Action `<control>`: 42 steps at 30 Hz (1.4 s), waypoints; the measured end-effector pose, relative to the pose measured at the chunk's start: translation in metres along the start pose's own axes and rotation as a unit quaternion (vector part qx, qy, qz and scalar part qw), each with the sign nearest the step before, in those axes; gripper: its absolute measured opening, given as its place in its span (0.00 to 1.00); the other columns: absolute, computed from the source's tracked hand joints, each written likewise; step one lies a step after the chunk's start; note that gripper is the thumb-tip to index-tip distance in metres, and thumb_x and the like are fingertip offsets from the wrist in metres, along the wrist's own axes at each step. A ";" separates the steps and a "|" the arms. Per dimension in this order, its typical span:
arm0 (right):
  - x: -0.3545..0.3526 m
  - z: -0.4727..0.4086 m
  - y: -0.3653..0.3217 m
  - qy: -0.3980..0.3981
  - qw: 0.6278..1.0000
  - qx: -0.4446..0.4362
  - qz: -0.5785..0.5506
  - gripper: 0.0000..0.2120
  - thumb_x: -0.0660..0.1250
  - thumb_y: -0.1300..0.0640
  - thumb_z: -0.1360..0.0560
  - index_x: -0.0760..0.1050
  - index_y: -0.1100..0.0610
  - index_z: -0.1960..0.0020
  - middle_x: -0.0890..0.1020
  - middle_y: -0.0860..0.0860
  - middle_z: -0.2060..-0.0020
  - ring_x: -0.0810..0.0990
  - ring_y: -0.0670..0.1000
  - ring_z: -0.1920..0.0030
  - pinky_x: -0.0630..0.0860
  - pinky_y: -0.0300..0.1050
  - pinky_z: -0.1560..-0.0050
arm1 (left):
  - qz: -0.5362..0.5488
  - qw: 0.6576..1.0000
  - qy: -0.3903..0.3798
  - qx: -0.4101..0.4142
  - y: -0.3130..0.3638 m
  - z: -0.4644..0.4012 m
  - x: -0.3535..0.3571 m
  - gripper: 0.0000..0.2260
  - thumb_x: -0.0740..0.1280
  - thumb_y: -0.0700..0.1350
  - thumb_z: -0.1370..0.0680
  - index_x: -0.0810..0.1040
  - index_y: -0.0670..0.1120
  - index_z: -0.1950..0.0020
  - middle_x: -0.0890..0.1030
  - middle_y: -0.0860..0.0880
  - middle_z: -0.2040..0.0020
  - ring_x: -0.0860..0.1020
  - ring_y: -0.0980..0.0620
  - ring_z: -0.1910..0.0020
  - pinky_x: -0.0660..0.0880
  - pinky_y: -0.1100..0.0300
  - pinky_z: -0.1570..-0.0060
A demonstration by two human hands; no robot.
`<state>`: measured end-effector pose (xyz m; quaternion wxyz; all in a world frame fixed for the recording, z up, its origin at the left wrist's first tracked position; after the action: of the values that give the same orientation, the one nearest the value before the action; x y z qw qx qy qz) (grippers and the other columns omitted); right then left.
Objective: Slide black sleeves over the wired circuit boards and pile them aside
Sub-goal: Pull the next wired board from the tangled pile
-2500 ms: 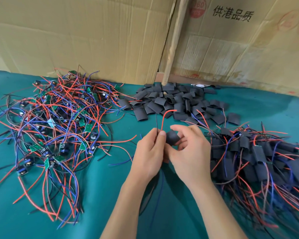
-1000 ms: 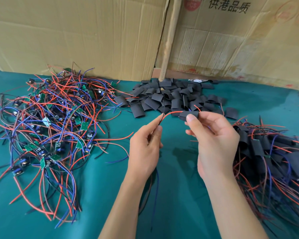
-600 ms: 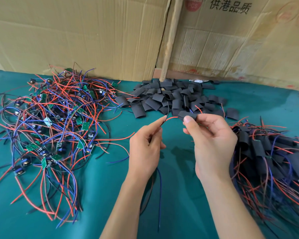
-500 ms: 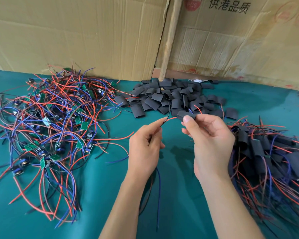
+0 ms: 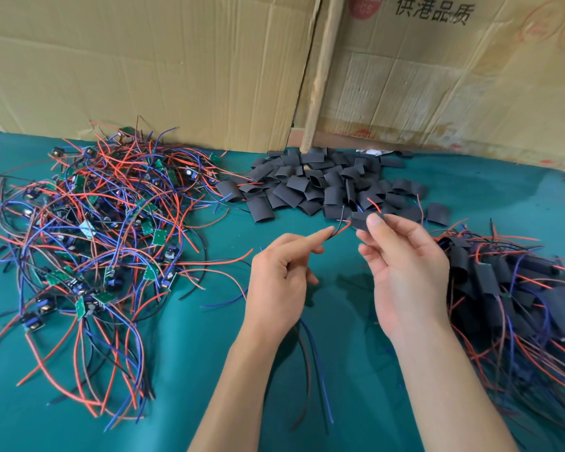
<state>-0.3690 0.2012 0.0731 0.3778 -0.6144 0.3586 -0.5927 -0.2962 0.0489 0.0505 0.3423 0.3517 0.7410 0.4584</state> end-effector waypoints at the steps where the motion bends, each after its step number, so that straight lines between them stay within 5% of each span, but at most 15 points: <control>1: 0.000 0.000 0.000 -0.003 1.000 0.001 0.000 0.05 0.75 0.64 0.25 0.81 0.60 0.51 0.85 0.51 0.60 0.85 0.51 0.57 0.79 0.39 0.57 | -0.006 1.000 -0.003 0.001 -0.001 0.000 0.000 0.35 0.56 0.23 0.26 0.83 0.60 0.40 0.81 0.52 0.52 0.75 0.57 0.71 0.76 0.62 0.60; 16: -0.003 -0.004 -0.002 -0.037 0.999 -0.010 0.038 0.06 0.75 0.62 0.25 0.82 0.60 0.48 0.85 0.51 0.60 0.83 0.50 0.58 0.79 0.39 0.59 | -0.030 0.999 0.011 -0.012 0.004 0.001 -0.001 0.29 0.57 0.23 0.25 0.87 0.51 0.45 0.80 0.52 0.54 0.75 0.58 0.70 0.75 0.67 0.60; 42: -0.005 -0.006 0.003 -0.044 0.997 -0.003 0.070 0.09 0.75 0.62 0.25 0.82 0.63 0.46 0.85 0.51 0.61 0.81 0.49 0.61 0.78 0.39 0.61 | -0.050 0.998 0.043 -0.001 0.008 0.003 -0.004 0.26 0.58 0.26 0.27 0.86 0.55 0.56 0.80 0.55 0.57 0.77 0.56 0.67 0.70 0.70 0.61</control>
<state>-0.3756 0.2045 0.0682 0.4316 -0.6143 0.3853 -0.5366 -0.2902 0.0492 0.0579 0.3330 0.2936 0.7712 0.4563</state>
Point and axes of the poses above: each hand's wrist, its own z-axis away from the middle knuckle, its own x-axis out of the palm, y = z × x, the point moved 6 cm from there along -z, towards the middle knuckle
